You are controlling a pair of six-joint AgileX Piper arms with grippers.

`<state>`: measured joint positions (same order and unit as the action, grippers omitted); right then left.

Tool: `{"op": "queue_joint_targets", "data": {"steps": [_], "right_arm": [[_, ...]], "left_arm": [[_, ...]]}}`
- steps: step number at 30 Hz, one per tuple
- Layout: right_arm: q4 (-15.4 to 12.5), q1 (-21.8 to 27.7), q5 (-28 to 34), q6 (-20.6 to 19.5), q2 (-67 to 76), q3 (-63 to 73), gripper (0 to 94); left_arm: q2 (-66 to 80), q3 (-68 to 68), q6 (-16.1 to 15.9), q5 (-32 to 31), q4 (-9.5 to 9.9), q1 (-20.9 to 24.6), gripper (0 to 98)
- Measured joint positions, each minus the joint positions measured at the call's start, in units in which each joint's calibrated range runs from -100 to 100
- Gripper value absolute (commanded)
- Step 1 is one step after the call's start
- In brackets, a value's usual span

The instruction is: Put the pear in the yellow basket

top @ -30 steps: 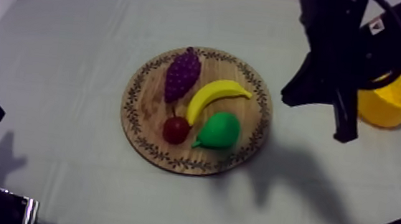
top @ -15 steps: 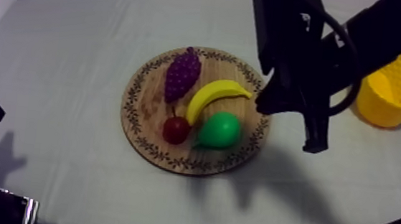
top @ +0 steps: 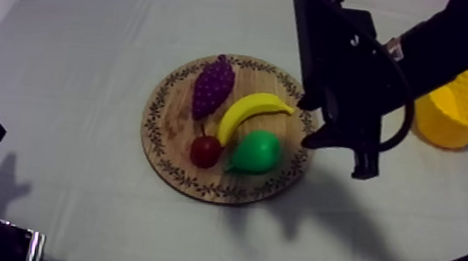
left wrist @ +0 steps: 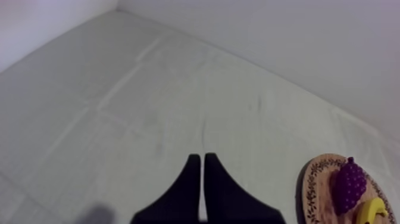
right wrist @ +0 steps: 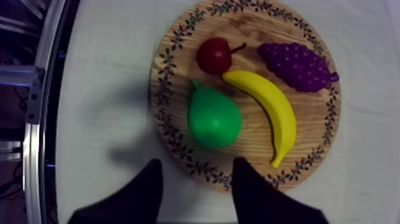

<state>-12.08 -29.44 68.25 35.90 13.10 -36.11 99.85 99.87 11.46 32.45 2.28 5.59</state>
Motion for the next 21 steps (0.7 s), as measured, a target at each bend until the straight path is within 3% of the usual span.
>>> {"op": "queue_joint_targets", "data": {"steps": [16,21], "right_arm": [[-1.4,-1.6,-5.8,0.2,0.4,-3.1,57.2],[-1.3,-2.5,-7.7,-1.9,-0.8,-3.3,62.8]], "left_arm": [[0.0,0.0,0.0,0.0,0.00,0.0,0.1],[0.0,0.0,0.0,0.0,0.00,0.0,0.1]]}}
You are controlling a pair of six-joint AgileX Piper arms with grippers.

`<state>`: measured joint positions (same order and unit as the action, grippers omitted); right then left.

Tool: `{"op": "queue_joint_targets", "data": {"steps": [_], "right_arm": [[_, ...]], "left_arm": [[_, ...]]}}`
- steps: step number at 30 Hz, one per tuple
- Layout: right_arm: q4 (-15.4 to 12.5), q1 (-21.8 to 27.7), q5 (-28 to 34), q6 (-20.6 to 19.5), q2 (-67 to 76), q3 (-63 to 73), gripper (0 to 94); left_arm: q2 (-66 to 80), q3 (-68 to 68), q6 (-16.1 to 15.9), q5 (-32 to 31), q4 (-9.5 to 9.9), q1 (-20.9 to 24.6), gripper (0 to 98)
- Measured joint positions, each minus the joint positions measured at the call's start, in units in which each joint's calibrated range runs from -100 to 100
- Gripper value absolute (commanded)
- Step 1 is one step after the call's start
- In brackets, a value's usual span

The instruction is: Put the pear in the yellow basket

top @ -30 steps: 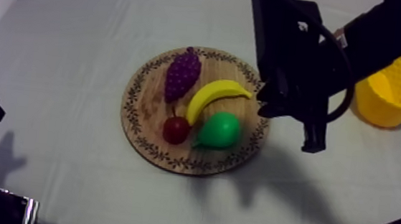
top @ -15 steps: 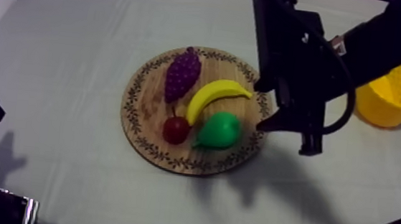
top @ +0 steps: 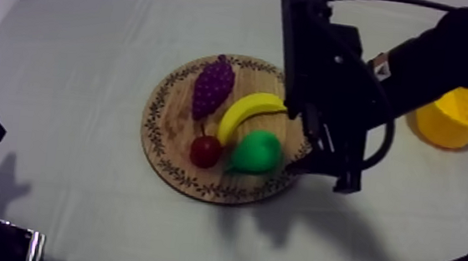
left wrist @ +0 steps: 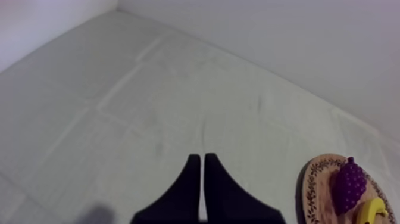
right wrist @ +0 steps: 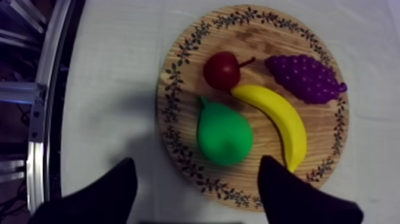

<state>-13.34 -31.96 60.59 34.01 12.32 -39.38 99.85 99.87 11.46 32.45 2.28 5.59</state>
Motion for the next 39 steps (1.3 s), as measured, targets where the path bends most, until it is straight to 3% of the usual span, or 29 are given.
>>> {"op": "queue_joint_targets", "data": {"steps": [7,18,39], "right_arm": [[2.4,-1.6,-4.9,-2.3,-4.7,0.2,64.1],[5.5,-0.3,-12.8,-3.5,-15.6,1.6,63.4],[9.3,-0.4,-15.5,-5.9,-30.2,9.3,58.1]], "left_arm": [[0.0,0.0,0.0,0.0,0.00,0.0,0.1],[0.0,0.0,0.0,0.0,0.00,0.0,0.1],[0.0,0.0,0.0,0.0,0.00,0.0,0.1]]}}
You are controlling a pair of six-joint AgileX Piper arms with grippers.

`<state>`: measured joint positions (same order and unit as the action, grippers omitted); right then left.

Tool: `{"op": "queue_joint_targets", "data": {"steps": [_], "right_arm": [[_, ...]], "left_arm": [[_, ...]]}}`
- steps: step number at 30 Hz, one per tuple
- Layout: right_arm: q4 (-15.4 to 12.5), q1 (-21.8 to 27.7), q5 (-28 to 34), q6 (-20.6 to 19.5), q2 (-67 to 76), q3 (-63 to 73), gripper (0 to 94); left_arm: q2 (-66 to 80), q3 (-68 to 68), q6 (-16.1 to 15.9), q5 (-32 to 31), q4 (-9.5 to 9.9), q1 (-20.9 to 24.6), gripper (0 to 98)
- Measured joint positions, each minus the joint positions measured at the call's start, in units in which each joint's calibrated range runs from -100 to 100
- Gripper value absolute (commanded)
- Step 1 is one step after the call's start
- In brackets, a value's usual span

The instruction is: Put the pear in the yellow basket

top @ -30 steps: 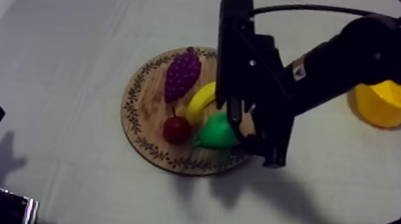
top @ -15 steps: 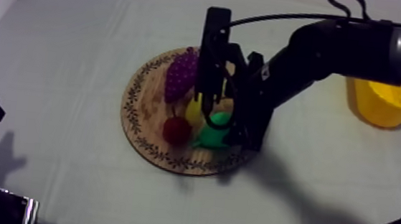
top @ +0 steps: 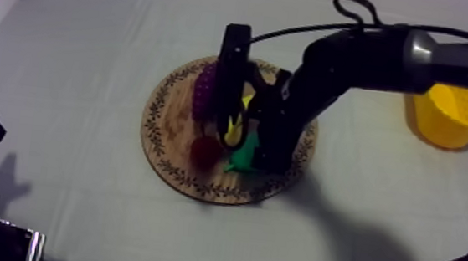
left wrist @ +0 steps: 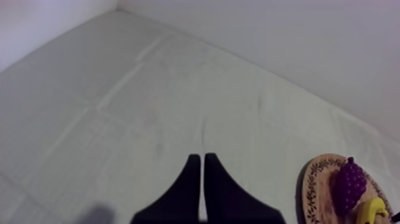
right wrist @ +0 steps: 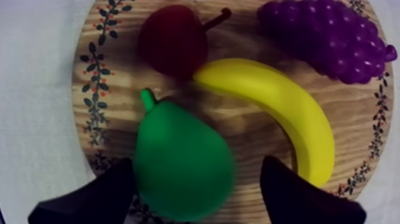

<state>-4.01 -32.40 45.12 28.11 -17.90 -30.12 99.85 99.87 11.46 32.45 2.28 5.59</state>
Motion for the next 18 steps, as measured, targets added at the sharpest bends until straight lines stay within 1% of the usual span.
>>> {"op": "queue_joint_targets", "data": {"steps": [11,18], "right_arm": [[2.9,0.1,0.1,-1.4,-3.7,1.2,57.1],[3.1,0.2,0.5,-1.0,-5.2,1.2,55.0]], "left_arm": [[0.0,0.0,0.0,0.0,0.00,0.0,0.1],[0.0,0.0,0.0,0.0,0.00,0.0,0.1]]}}
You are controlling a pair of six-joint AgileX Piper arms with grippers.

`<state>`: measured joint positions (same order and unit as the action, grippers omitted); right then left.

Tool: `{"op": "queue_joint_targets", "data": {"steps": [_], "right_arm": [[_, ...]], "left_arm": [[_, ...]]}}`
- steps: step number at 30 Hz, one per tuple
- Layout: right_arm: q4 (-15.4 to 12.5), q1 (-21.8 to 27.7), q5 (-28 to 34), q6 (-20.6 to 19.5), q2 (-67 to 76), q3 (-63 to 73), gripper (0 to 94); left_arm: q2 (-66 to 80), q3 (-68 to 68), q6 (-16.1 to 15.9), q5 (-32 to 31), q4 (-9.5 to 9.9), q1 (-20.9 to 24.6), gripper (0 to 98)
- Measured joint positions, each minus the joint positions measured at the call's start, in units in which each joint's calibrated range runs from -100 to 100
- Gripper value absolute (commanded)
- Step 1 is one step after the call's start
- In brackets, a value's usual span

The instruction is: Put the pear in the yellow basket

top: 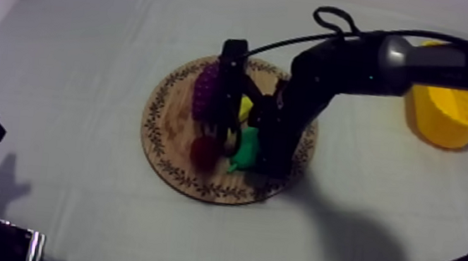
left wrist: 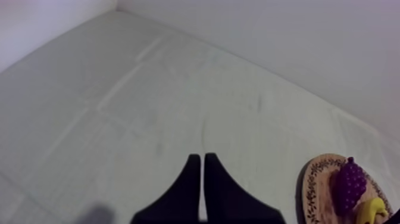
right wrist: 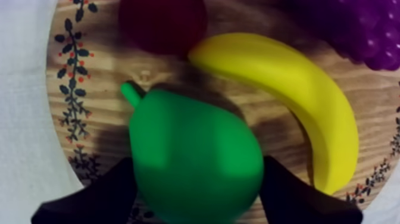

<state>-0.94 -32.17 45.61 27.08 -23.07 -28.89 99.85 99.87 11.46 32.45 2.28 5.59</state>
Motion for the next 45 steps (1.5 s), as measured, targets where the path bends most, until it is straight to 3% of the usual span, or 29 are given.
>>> {"op": "queue_joint_targets", "data": {"steps": [19,30,37,45], "right_arm": [[0.0,0.2,-2.9,-1.4,0.6,-0.3,28.0],[-0.1,1.3,-3.5,-1.9,9.2,-4.9,28.5],[0.9,5.1,-5.0,-3.8,18.4,-7.3,29.4],[5.6,13.7,-10.2,-10.7,27.7,-7.9,29.3]], "left_arm": [[0.0,0.0,0.0,0.0,0.00,0.0,0.1],[0.0,0.0,0.0,0.0,0.00,0.0,0.1],[0.0,0.0,0.0,0.0,0.00,0.0,0.1],[0.0,0.0,0.0,0.0,0.00,0.0,0.1]]}}
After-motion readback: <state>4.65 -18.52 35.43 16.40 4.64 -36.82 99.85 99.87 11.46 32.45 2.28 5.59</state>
